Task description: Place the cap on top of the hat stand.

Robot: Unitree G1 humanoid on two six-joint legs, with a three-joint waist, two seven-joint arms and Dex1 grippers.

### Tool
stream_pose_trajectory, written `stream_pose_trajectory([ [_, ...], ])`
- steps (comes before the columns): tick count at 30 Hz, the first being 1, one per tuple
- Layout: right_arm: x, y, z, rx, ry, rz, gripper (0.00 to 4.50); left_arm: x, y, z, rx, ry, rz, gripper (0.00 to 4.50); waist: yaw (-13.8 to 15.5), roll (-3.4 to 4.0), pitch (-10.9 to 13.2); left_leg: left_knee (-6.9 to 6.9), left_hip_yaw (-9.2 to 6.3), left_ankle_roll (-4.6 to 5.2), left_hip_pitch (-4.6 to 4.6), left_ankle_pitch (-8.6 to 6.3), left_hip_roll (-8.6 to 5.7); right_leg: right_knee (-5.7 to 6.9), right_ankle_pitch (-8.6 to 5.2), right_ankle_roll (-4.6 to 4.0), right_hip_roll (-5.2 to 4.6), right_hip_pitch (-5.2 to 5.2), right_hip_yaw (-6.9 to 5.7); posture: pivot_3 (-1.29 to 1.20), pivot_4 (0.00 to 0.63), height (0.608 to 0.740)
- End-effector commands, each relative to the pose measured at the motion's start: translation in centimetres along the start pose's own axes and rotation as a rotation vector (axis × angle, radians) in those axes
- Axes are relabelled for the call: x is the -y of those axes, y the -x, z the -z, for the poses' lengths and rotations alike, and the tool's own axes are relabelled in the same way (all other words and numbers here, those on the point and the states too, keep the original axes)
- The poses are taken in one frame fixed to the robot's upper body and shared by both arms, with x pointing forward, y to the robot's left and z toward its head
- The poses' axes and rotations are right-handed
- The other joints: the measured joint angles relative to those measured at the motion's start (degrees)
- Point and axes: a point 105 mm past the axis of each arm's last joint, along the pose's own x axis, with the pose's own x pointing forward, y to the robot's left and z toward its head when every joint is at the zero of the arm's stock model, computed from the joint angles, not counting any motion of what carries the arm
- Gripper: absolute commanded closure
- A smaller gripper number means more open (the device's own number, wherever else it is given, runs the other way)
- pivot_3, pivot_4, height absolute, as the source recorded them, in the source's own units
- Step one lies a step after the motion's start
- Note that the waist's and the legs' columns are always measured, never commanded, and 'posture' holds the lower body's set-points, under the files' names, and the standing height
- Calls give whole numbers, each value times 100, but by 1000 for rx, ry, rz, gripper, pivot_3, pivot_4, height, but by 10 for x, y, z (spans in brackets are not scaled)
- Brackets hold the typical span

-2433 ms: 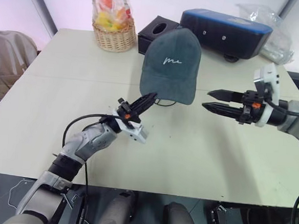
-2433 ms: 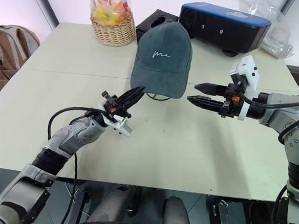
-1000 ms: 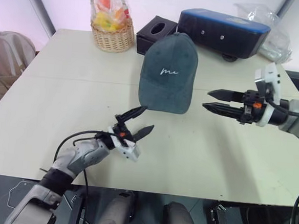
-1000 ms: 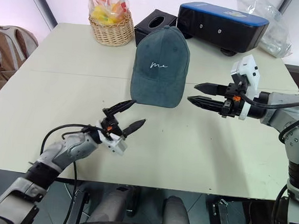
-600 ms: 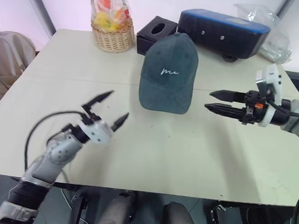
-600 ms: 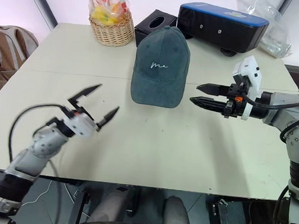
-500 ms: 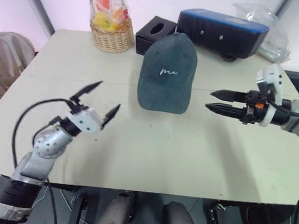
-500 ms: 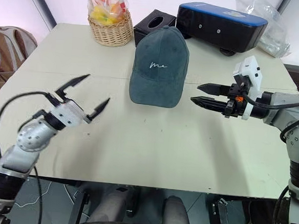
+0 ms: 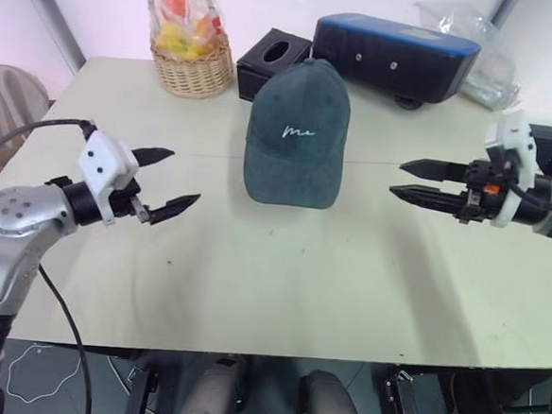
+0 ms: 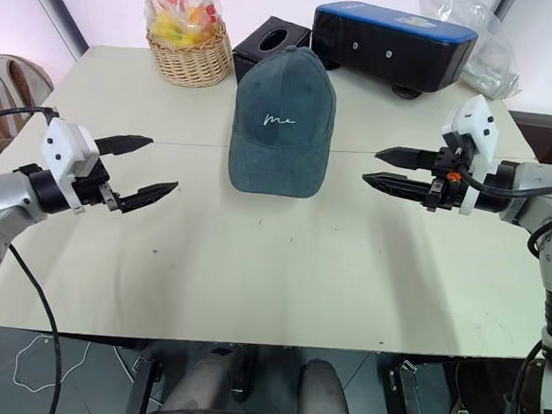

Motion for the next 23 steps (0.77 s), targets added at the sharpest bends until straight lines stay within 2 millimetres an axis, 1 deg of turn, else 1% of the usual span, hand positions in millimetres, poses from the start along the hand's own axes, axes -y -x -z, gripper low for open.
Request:
stream_pose_trajectory([
  [1, -1, 7, -18, -3, 93, -1, 2074, -17, 15, -34, 53, -16, -4, 27, 3, -1, 1, 1, 0, 0, -1, 0, 0, 0, 0, 0, 0, 0, 0, 0, 150, 740],
  [4, -1, 10, -22, -16, 117, 1, 2074, -25, 24, -37, 39, -15, -3, 27, 4, 0, 2, 1, 1, 1, 0, -1, -1, -6, 0, 0, -2, 0, 1, 0, 150, 740],
  [7, 1, 12, -27, -18, 140, 4, 2074, -37, 32, -45, 44, -10, -21, 27, 3, 1, 2, -4, 3, 0, 2, 0, -1, -6, 0, 0, -2, -1, 3, 0, 150, 740],
  [9, 2, 13, -28, -19, 148, 6, 2074, -40, 36, -49, 49, -4, -18, 27, 2, 0, 2, -4, 3, 0, 0, 0, 0, -6, 0, 0, -2, -2, 3, 0, 150, 740],
  [14, 4, 13, -28, -19, 156, 13, 2074, -35, 36, -46, 21, 8, 34, 27, 12, -3, 5, -5, 5, 0, 0, -1, -1, -7, 0, 0, -3, -3, 6, 0, 150, 740],
  [23, 5, 13, -27, -16, 157, 12, 2074, -32, 33, -46, 29, 11, 56, 27, 7, -2, 5, -5, 6, 0, 0, -1, 0, -6, 0, 0, -3, -6, 9, 0, 150, 740],
])
